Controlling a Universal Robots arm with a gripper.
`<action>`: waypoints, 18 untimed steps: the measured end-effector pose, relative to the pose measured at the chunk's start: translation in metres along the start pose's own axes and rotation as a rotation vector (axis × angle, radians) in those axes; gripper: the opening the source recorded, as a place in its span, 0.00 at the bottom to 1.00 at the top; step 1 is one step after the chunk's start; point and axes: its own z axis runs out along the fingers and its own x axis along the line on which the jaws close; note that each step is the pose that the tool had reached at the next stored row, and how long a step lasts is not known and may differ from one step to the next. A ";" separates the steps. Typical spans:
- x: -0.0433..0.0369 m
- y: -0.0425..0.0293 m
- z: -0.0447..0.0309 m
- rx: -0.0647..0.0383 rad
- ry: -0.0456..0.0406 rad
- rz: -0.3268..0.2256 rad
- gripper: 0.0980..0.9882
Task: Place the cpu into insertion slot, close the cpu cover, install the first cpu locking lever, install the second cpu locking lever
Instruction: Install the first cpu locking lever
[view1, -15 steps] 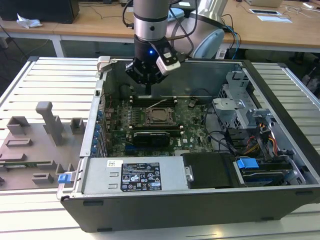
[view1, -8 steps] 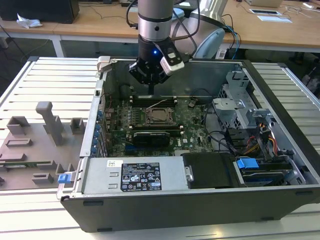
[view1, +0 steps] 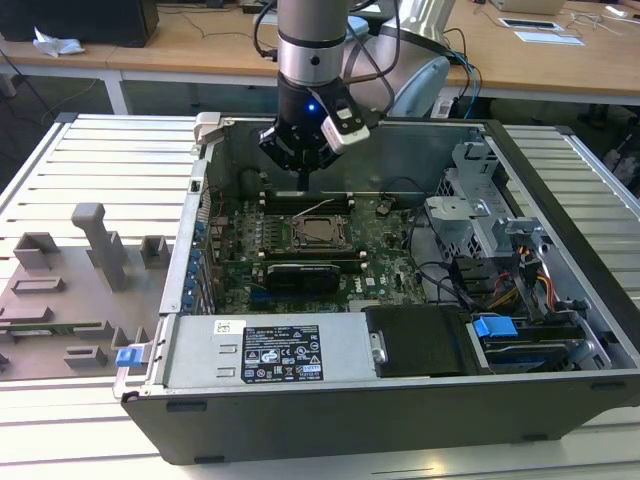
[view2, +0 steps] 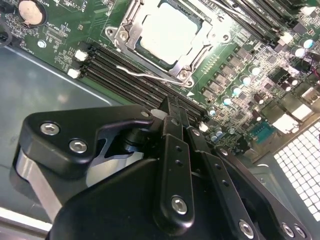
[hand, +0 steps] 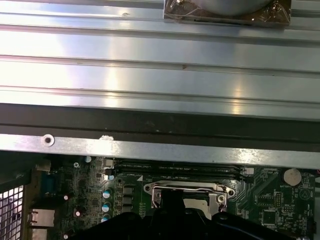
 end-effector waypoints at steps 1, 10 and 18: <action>0.0000 0.0000 0.0007 0.000 0.0000 0.000 0.01; -0.0003 -0.0004 0.0080 0.000 0.0012 0.000 0.01; -0.0003 -0.0008 0.0167 0.000 0.0025 0.000 0.01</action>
